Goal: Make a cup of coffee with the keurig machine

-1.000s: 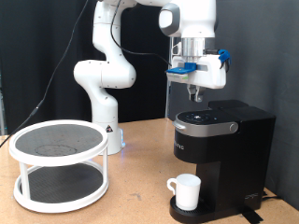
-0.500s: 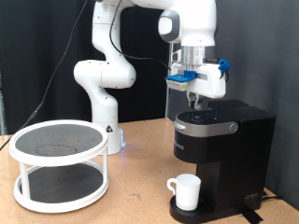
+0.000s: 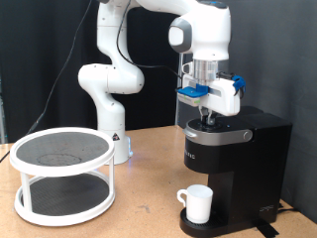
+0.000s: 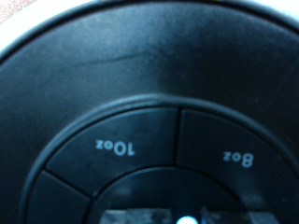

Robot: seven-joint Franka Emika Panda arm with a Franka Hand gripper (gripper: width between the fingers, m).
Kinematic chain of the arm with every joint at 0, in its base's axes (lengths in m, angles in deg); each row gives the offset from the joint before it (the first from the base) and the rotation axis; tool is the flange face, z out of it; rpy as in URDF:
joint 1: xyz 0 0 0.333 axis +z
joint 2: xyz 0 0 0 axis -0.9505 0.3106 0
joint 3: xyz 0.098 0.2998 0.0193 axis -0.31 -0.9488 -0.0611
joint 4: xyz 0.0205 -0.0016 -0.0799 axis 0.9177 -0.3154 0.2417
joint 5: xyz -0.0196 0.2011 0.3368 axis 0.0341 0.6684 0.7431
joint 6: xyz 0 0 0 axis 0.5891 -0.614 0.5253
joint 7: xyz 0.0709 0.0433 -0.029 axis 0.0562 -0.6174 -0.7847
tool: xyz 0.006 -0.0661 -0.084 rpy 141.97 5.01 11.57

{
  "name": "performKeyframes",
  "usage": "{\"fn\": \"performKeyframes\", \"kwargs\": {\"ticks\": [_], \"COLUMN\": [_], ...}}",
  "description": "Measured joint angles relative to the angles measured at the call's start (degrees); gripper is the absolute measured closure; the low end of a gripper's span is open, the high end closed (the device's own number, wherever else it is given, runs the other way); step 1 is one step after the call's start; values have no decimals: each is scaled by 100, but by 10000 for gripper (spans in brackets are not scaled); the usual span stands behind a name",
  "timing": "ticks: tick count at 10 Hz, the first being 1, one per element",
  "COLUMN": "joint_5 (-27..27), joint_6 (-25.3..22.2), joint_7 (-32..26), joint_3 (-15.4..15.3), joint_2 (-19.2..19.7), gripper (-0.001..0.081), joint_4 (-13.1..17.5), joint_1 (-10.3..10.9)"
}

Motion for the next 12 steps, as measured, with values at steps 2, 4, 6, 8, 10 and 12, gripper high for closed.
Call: {"fn": "performKeyframes", "kwargs": {"ticks": [2,4,6,8,10,12], "joint_5": [114,324,388,386,355,439], "joint_6": [-205,-580,-859,-883,-688,-270], "joint_7": [-61,-234,-299,-302,-302,-526], "joint_3": [15,56,77,77,72,69], "joint_2": [82,225,363,395,369,147], "gripper": [806,806,806,806,806,806], "joint_4": [103,288,453,485,436,195], "joint_1": [-14,-24,-32,-33,-32,-24]}}
